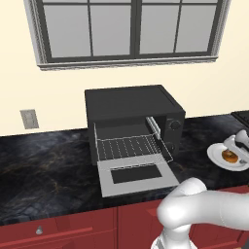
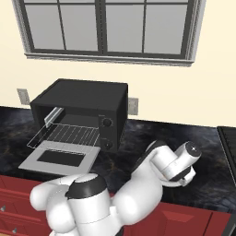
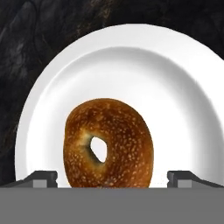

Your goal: Pick up the bagel from the plate, place it on the toaster oven rack, close the door, and set the timer.

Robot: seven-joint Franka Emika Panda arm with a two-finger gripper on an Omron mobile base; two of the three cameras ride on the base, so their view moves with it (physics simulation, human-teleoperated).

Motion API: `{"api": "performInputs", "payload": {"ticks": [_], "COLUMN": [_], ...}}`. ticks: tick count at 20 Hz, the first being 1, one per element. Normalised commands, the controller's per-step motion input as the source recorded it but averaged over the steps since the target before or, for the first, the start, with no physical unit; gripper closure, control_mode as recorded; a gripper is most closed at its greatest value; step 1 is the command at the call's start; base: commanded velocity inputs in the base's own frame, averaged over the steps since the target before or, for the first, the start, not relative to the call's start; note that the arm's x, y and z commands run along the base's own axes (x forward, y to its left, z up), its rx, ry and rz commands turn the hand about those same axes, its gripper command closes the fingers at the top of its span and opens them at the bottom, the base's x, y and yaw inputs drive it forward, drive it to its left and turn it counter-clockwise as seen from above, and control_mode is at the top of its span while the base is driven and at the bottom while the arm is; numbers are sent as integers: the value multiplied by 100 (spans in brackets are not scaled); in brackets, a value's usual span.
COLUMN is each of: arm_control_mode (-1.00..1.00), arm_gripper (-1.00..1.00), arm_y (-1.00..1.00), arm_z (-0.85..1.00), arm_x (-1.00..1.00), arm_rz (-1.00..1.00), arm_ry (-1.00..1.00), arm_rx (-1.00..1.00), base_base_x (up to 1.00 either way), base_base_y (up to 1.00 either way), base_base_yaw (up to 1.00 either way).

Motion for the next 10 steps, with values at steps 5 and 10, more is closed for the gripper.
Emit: {"api": "performInputs", "payload": {"ticks": [5, 10], "arm_control_mode": [-100, -100], "arm_gripper": [-100, -100], "arm_y": [0, 0], "arm_z": [-12, -14], "arm_x": [22, 26], "arm_rz": [0, 0], "arm_ry": [0, 0], "arm_rx": [7, 5], "base_base_x": [0, 0], "base_base_y": [0, 0], "base_base_yaw": [0, 0]}}
